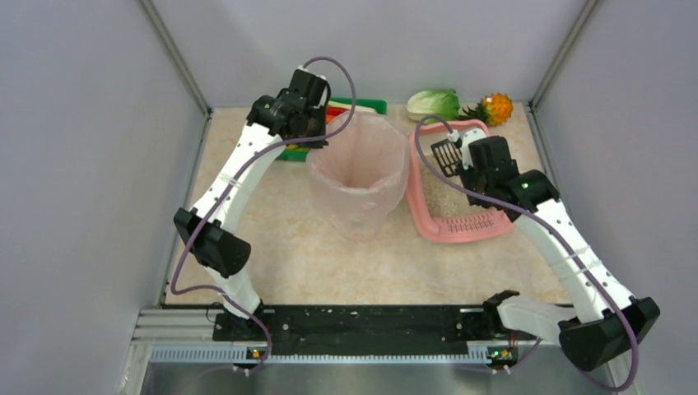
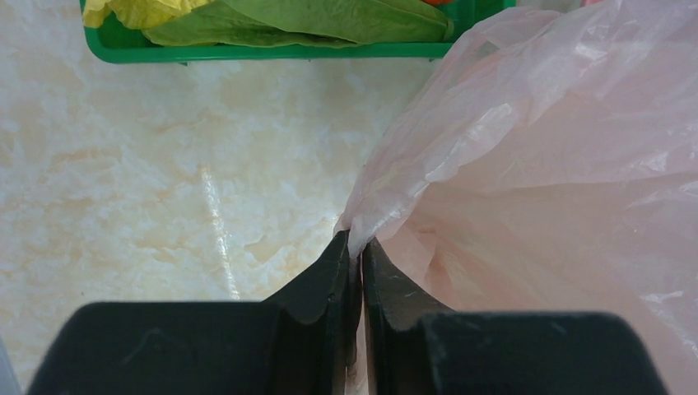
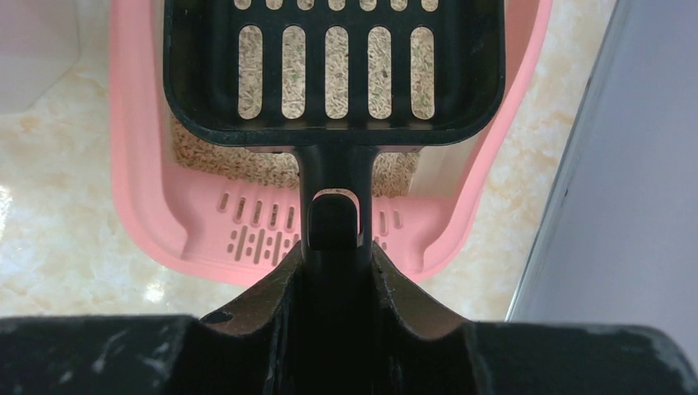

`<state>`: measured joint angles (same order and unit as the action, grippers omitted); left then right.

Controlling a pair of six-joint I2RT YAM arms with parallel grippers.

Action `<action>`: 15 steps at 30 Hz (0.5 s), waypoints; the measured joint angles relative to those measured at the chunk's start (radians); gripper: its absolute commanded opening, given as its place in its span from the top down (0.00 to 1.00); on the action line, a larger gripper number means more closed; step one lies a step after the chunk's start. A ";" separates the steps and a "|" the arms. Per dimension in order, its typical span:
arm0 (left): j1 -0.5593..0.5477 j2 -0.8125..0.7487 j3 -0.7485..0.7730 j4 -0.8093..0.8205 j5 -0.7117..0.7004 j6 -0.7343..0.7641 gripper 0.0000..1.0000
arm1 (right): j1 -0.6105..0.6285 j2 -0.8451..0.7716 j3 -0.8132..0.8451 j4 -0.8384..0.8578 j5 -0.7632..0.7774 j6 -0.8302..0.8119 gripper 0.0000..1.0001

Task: Clean the litter box

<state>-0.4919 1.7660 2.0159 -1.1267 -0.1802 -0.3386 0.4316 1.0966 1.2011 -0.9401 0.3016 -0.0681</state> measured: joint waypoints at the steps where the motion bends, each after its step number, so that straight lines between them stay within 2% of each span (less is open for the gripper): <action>1: -0.001 0.000 0.000 -0.002 0.000 0.002 0.74 | -0.018 0.011 0.006 -0.009 -0.010 -0.003 1.00; 7: 0.002 -0.005 0.020 -0.020 0.016 0.014 0.32 | -0.090 0.103 0.074 -0.042 -0.040 -0.018 1.00; 8: 0.002 -0.011 0.023 -0.021 0.016 0.016 0.27 | -0.095 0.115 0.077 -0.048 -0.043 -0.018 1.00; 11: 0.004 -0.054 0.024 -0.020 0.017 0.020 0.19 | -0.102 0.140 0.077 -0.071 -0.046 -0.026 1.00; 15: 0.005 -0.156 0.014 -0.008 0.018 0.019 0.17 | -0.103 0.161 0.078 -0.111 -0.053 -0.043 1.00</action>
<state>-0.4870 1.6104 2.0296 -1.1343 -0.1623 -0.3195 0.3286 1.2572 1.2789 -1.0512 0.2485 -0.1112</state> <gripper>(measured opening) 0.820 0.245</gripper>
